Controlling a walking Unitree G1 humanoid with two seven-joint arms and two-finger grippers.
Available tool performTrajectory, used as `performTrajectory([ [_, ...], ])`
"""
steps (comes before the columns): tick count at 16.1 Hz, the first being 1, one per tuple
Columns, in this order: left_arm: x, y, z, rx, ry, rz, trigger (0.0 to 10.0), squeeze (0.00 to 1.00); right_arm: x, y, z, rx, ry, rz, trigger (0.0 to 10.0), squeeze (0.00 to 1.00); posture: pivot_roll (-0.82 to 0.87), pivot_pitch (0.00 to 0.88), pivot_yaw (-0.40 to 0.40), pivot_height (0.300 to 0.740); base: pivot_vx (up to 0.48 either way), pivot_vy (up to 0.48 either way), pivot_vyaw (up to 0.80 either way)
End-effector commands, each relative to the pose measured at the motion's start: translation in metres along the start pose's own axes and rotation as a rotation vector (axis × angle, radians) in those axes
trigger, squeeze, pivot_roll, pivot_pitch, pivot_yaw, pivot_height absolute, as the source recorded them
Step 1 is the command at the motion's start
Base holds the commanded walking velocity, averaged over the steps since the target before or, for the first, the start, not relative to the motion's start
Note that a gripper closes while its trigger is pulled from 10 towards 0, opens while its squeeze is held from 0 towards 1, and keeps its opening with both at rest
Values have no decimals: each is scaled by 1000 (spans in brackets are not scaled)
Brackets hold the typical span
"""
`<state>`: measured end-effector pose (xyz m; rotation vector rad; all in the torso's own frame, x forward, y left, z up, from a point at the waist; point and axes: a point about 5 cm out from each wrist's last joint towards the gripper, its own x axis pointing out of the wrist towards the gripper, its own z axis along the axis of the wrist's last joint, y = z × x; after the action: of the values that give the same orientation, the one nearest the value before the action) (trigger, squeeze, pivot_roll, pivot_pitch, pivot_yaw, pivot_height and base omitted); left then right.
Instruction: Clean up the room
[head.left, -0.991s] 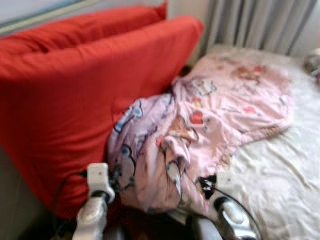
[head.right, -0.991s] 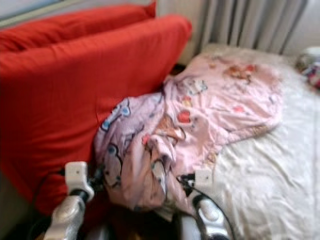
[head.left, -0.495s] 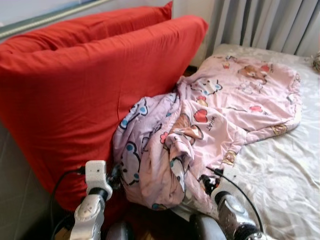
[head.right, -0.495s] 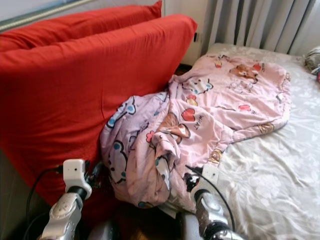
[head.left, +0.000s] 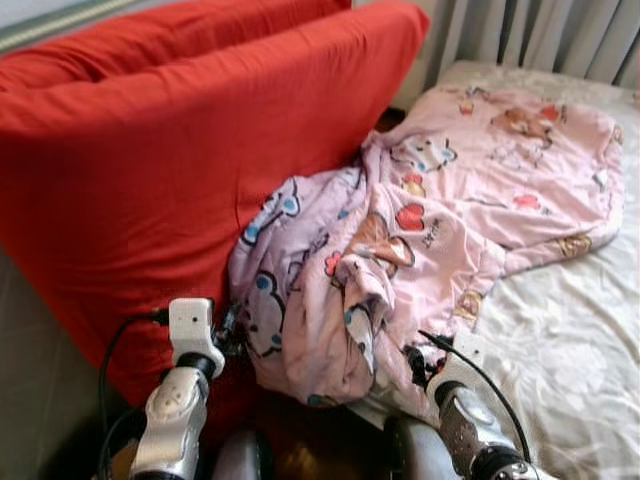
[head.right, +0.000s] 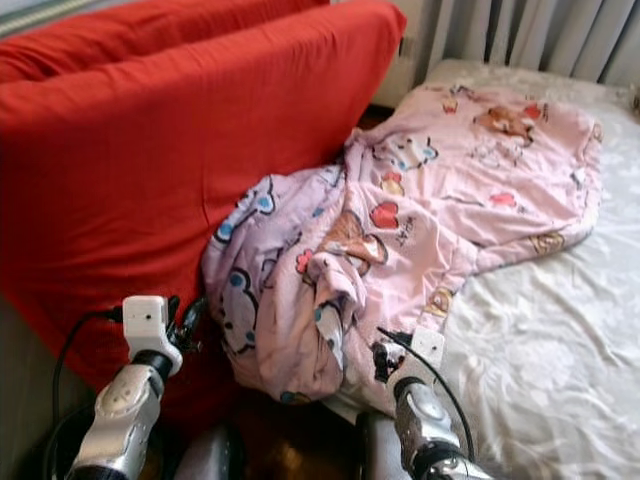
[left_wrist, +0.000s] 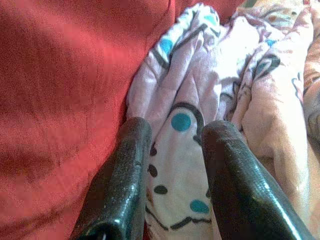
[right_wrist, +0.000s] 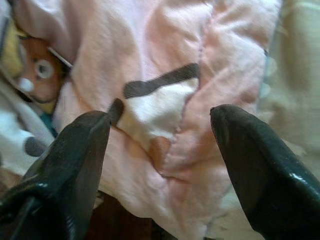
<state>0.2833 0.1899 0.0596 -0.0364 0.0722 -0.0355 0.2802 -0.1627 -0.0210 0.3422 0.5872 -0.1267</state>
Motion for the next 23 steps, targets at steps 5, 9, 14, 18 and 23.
performTrajectory([
  [5, -14, 3, -3, 0, 31, 6, 10000, 0, 1, 4, 2, 16, 4, -11, 10000, 0, -11, 189, 25, 602, 0, 0, 0],
  [9, -20, 4, -5, -2, 45, 8, 10000, 0, 0, 2, -7, -26, 39, -30, 10000, 0, -8, 206, 23, 602, 0, 0, 0],
  [14, -26, 4, -6, -3, 67, 10, 10000, 0, -3, -5, -17, -58, 89, -88, 10000, 0, -4, 218, 22, 602, 0, 0, 0],
  [18, -30, 3, -7, -2, 84, 12, 10000, 0, -3, 2, -20, -101, 114, -48, 4353, 0, 1, 230, 24, 602, 0, 0, 0],
  [23, -31, 4, -9, 4, 95, 18, 10000, 0, -4, 5, -24, -162, 124, -14, 0, 0, 1, 228, 23, 602, 0, 0, 0],
])
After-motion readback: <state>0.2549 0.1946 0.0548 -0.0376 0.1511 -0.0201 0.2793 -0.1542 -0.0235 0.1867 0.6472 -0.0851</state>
